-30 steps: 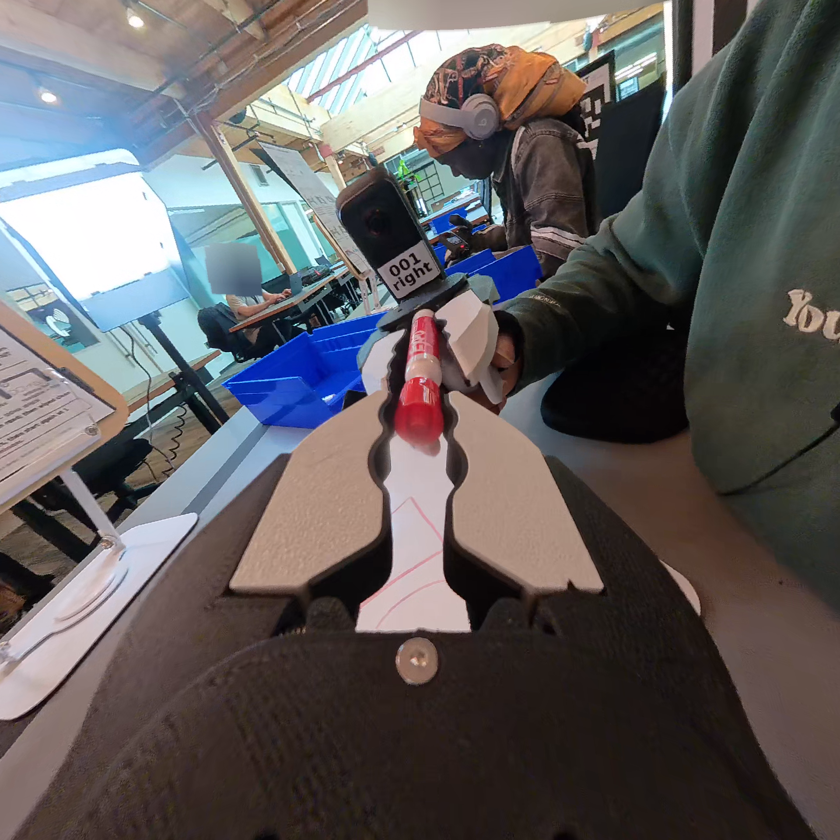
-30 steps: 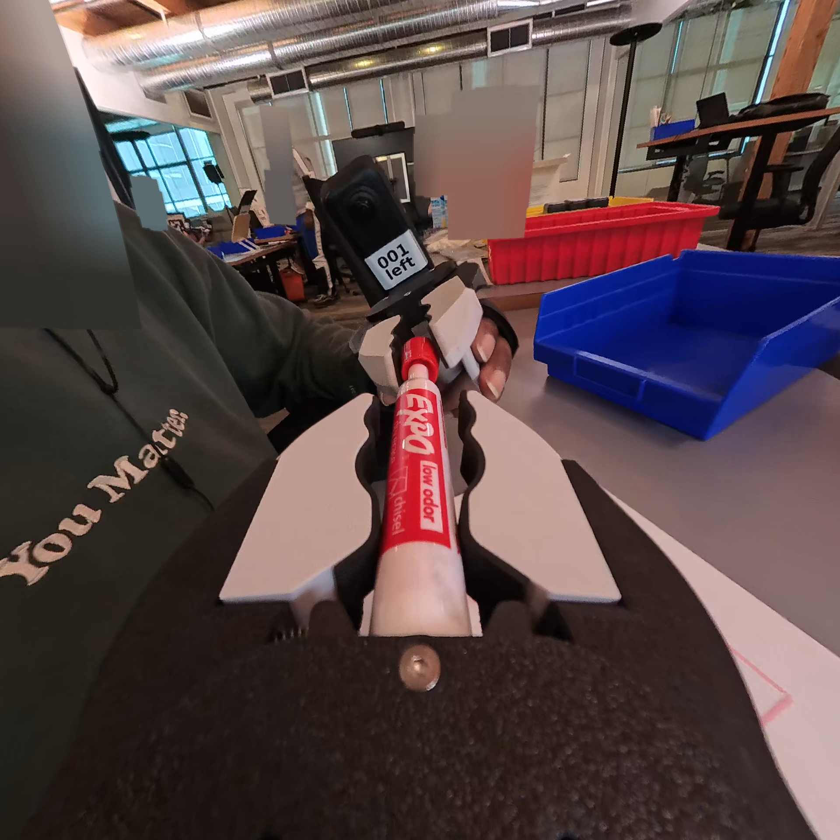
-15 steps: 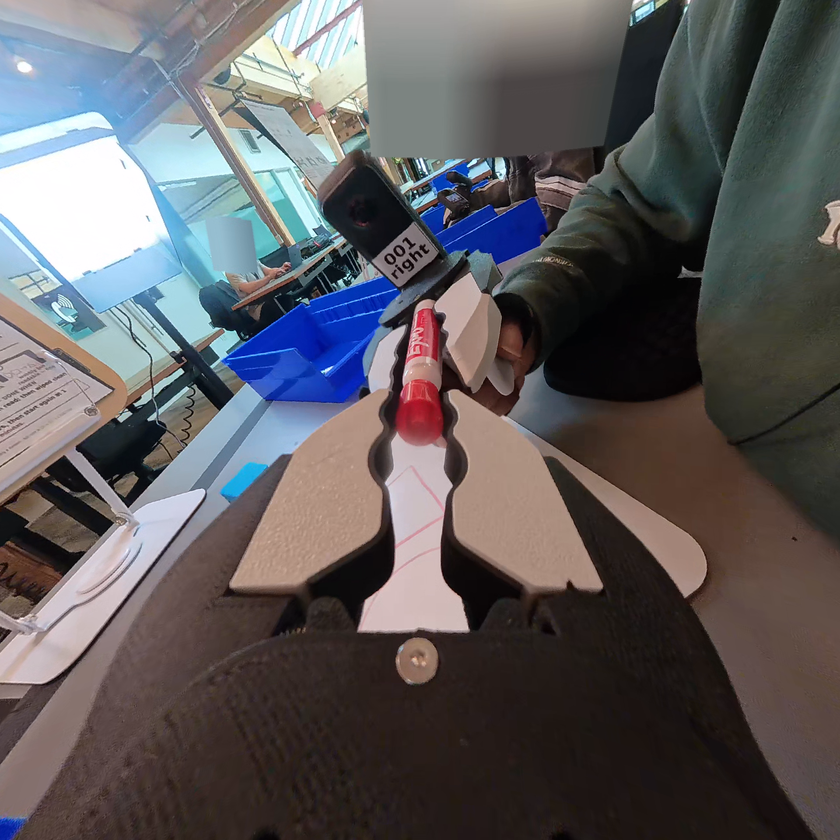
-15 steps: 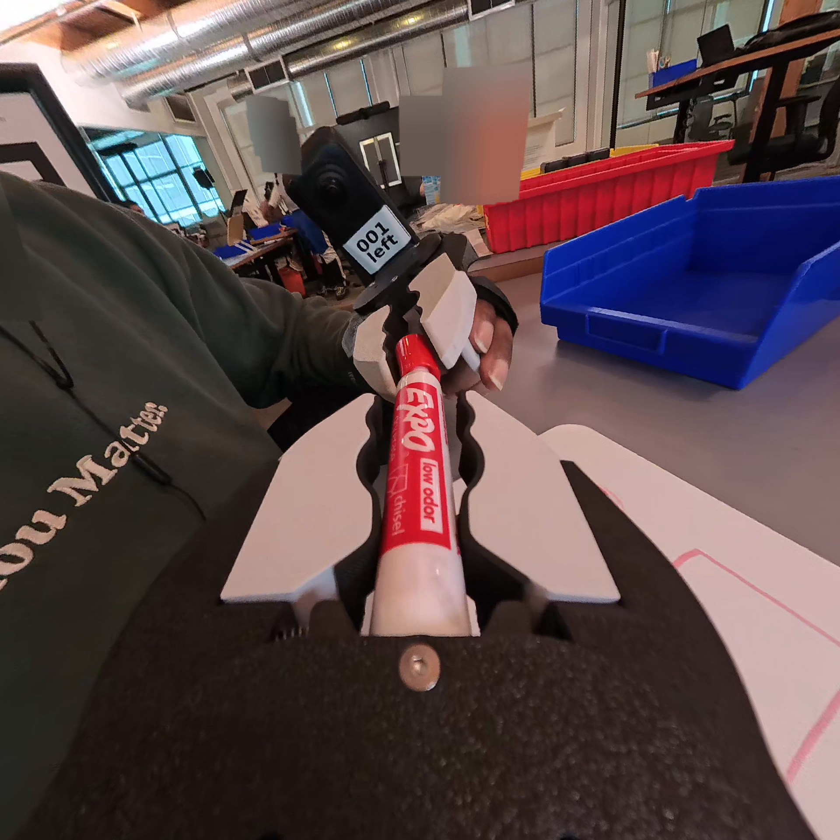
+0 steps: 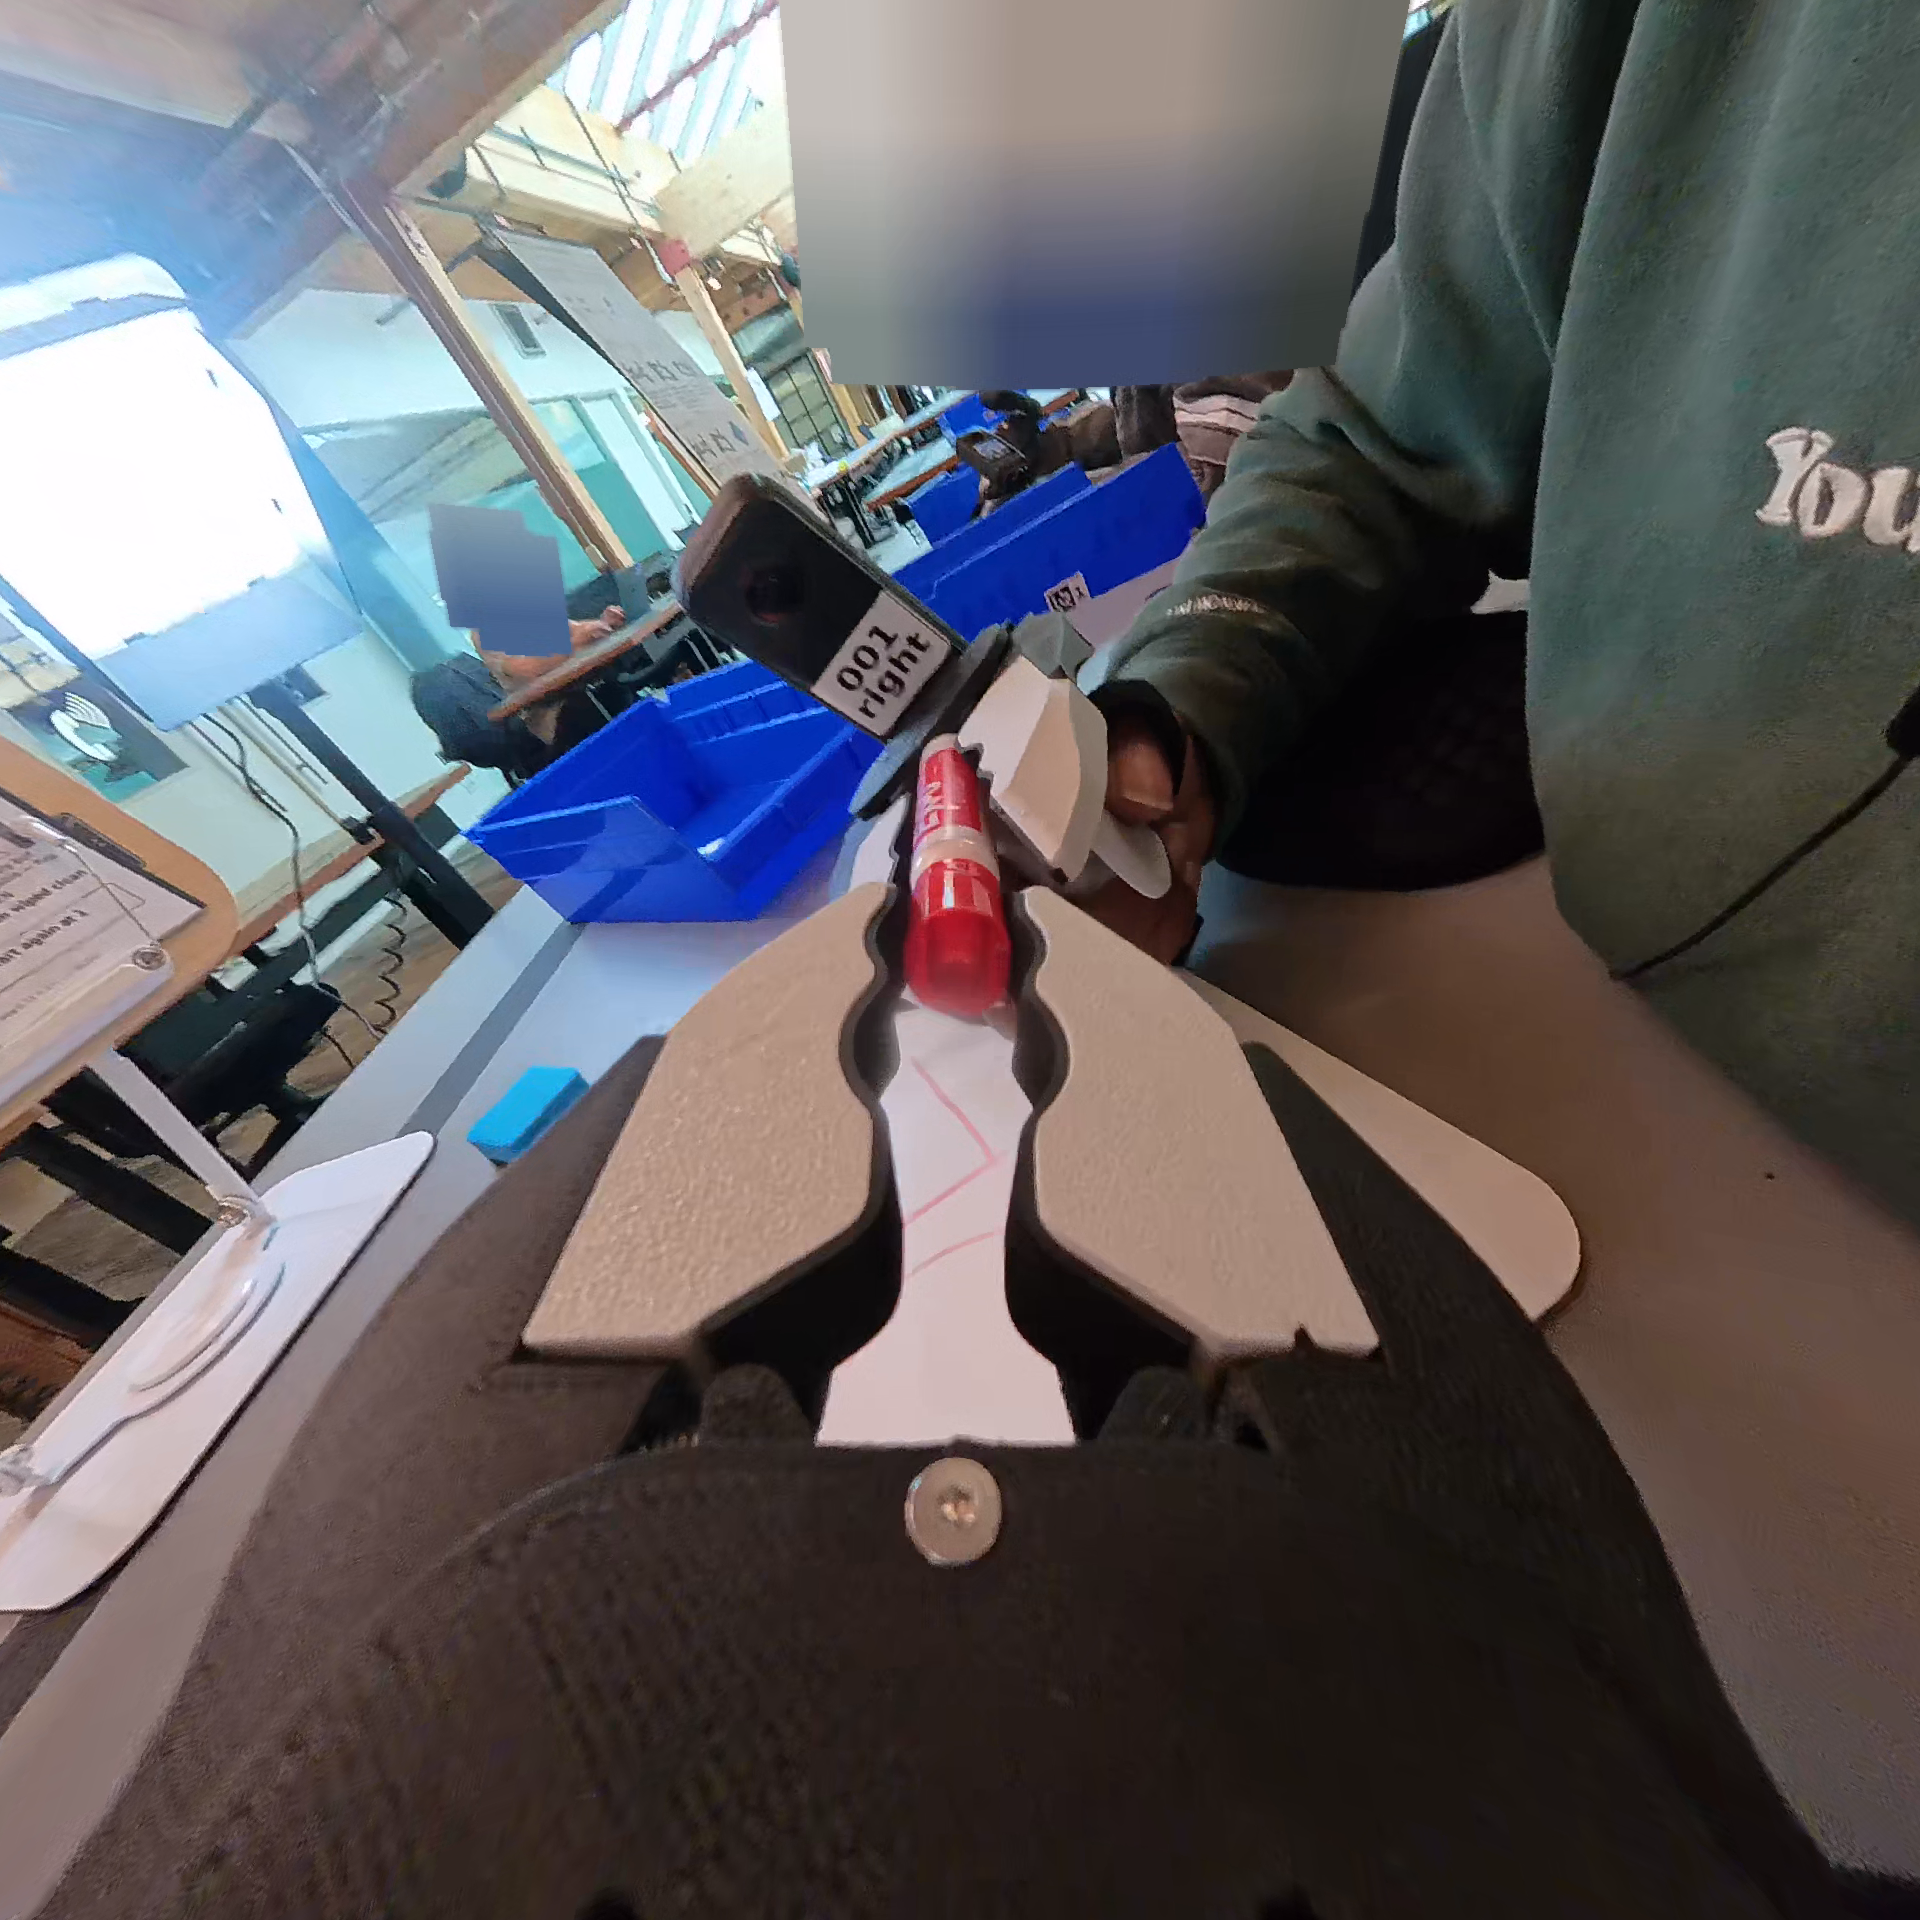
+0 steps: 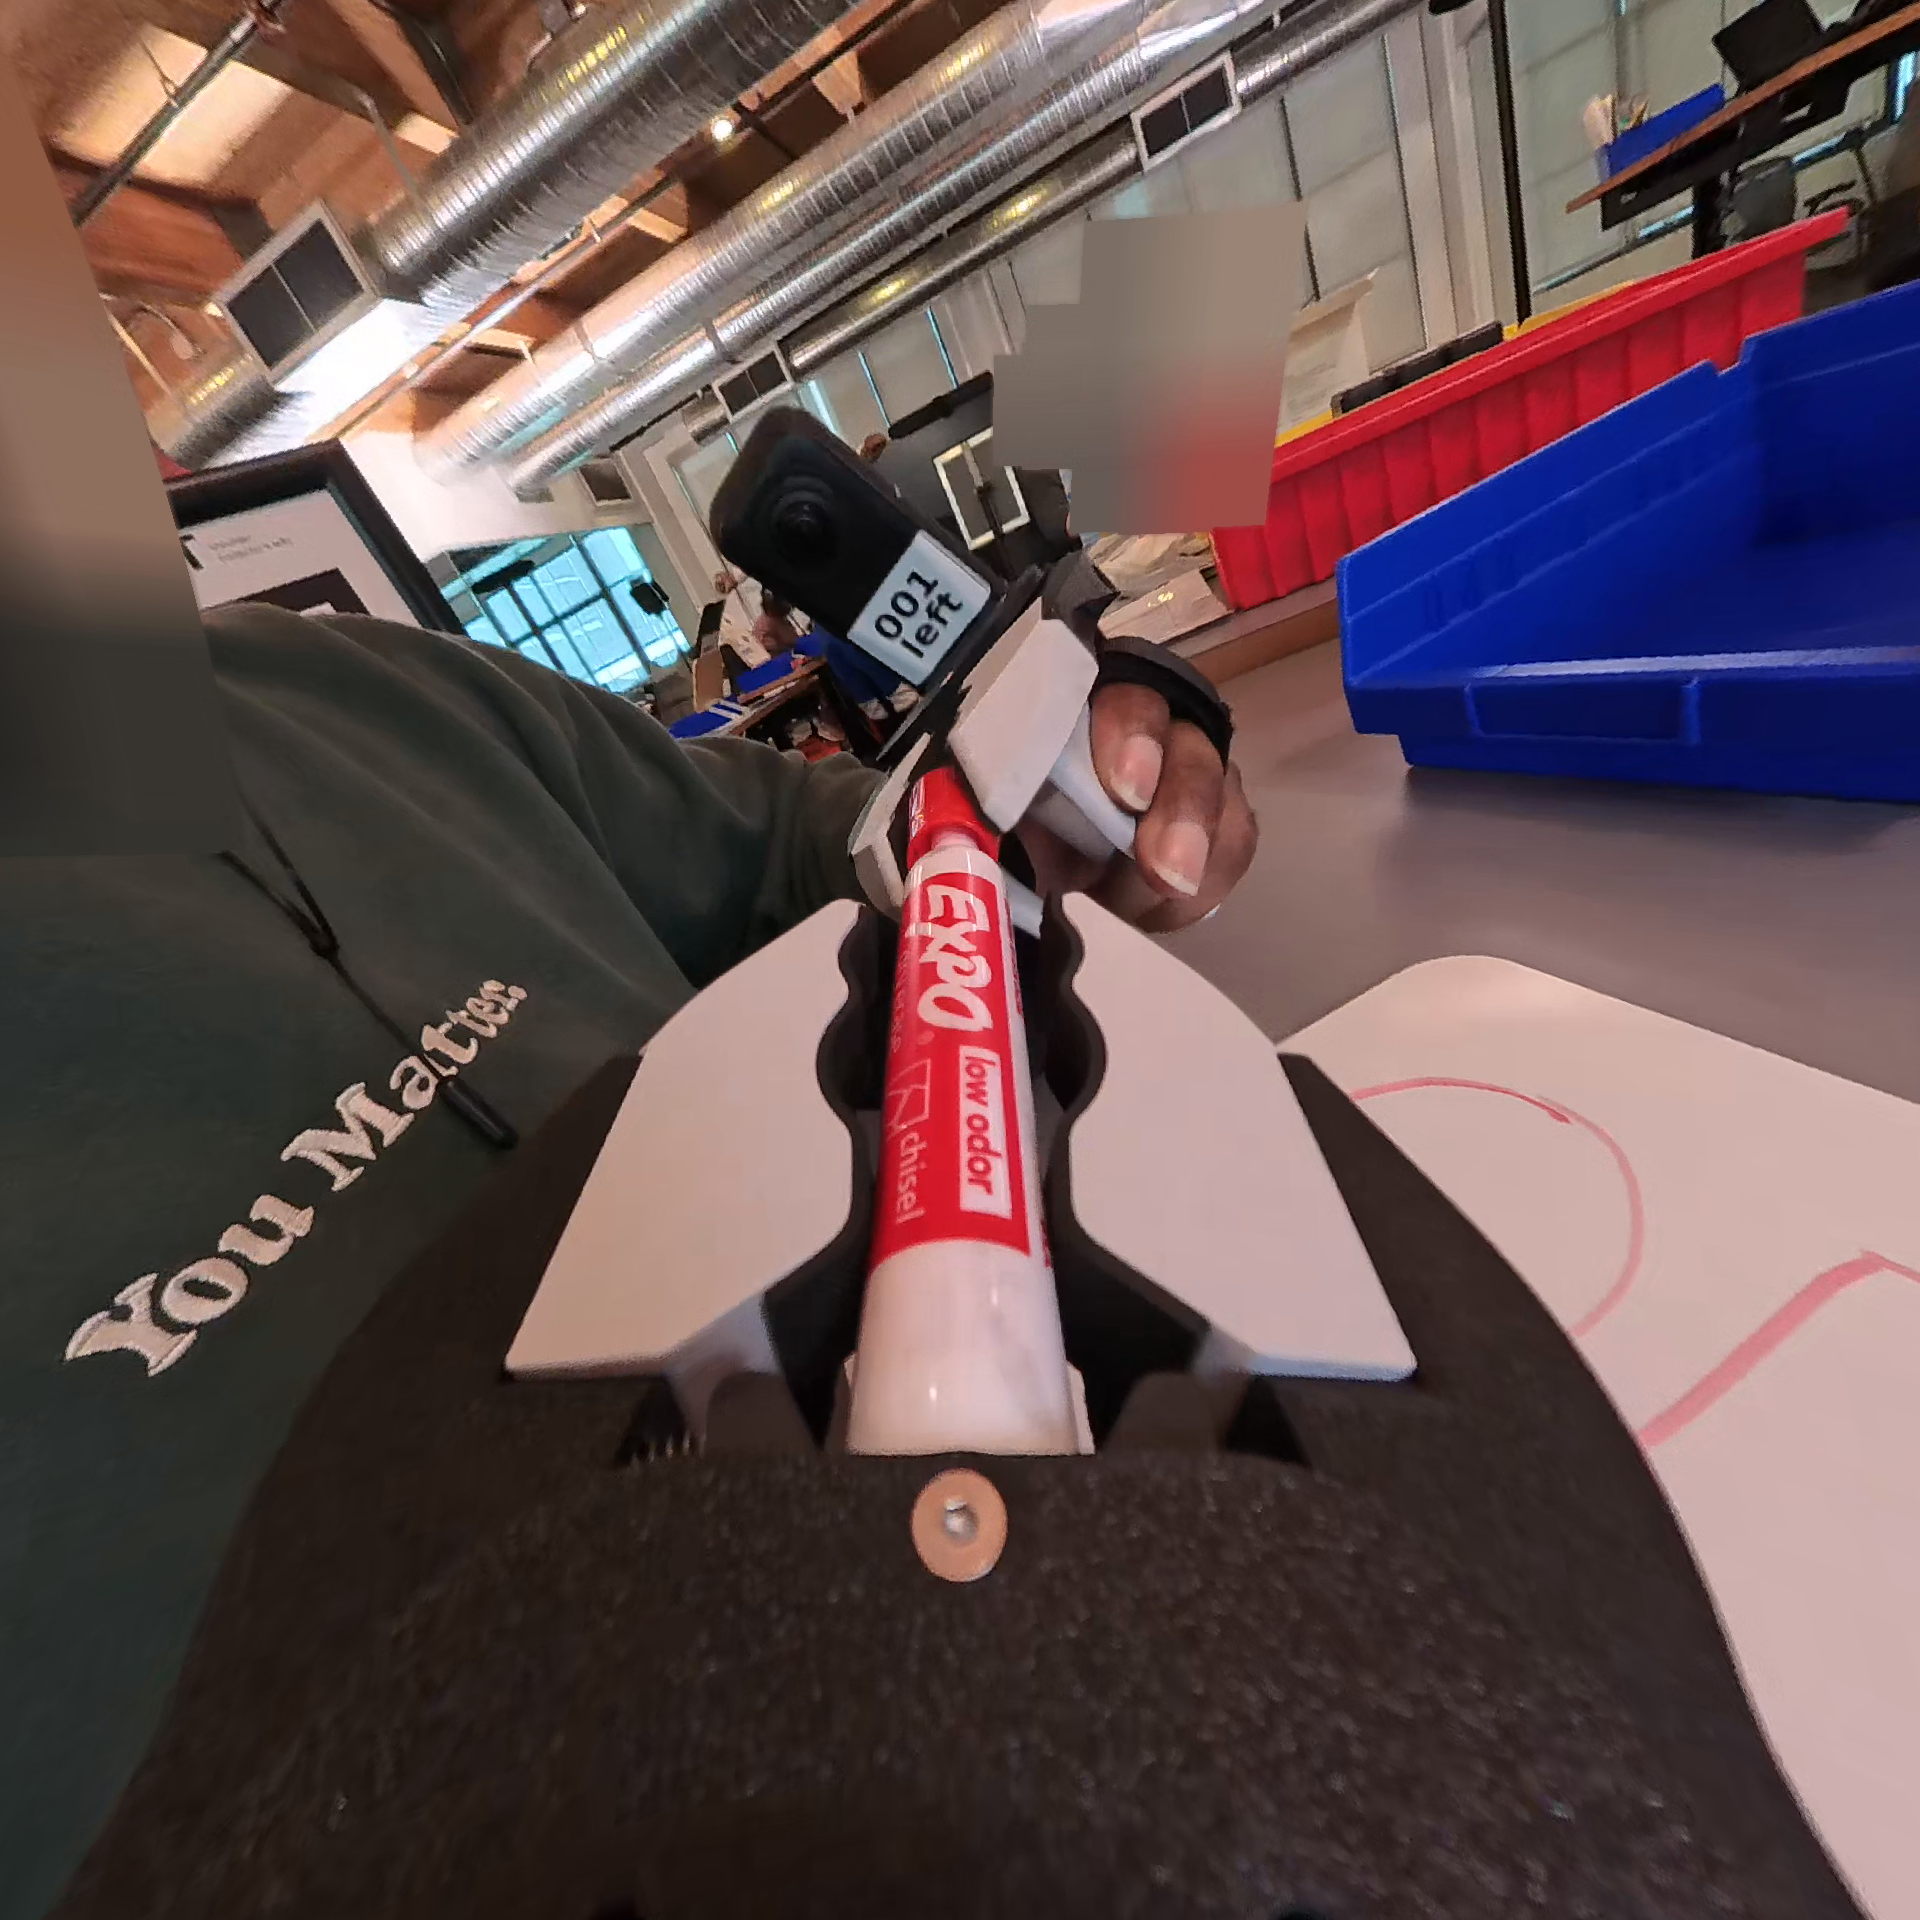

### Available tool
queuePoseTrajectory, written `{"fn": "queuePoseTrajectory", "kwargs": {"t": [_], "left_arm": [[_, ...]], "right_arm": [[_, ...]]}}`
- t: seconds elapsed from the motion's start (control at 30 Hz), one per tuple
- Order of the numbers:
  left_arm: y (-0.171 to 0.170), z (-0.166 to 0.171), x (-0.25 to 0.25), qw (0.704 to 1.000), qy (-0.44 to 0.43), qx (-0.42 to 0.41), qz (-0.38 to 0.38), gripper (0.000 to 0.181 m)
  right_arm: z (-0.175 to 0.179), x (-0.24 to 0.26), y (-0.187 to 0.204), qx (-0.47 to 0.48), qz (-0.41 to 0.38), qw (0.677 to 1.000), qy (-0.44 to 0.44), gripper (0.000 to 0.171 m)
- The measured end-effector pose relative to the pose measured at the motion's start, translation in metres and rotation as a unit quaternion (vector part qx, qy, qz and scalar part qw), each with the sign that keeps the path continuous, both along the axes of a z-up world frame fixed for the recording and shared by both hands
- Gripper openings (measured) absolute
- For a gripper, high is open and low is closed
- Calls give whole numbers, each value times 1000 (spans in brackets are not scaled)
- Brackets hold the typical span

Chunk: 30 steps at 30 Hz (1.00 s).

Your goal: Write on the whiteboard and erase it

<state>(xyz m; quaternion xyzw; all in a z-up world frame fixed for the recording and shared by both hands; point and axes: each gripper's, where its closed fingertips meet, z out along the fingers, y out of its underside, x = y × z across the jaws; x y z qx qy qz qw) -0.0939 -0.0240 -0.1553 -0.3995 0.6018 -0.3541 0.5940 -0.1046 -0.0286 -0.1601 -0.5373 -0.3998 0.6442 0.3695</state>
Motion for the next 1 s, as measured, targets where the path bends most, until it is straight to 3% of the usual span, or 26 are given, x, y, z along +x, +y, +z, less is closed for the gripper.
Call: {"fn": "queuePoseTrajectory", "kwargs": {"t": [0.17,0.3,0.47,0.53,0.73,0.83,0.93,1.0], "left_arm": [[-1,-5,4,1000,18,16,-2,20],[15,-30,7,995,80,37,52,20],[30,1,2,997,14,5,71,19],[33,8,-8,997,-14,-9,71,0],[36,-8,-9,996,16,-36,79,0],[42,-12,-12,995,19,-48,90,0],[46,-16,-13,993,21,-68,89,0],[48,-21,-12,993,28,-80,87,0]], "right_arm": [[-5,-4,-1,13,-10,1000,-14,31],[-17,-2,13,20,-39,997,-58,33],[3,9,29,76,-64,992,-84,34],[8,23,36,94,-79,987,-107,34],[18,75,63,185,-182,952,-161,34],[46,150,116,200,-317,899,-226,34],[64,269,198,220,-500,762,-348,34],[51,342,247,168,-569,683,-426,34]]}}
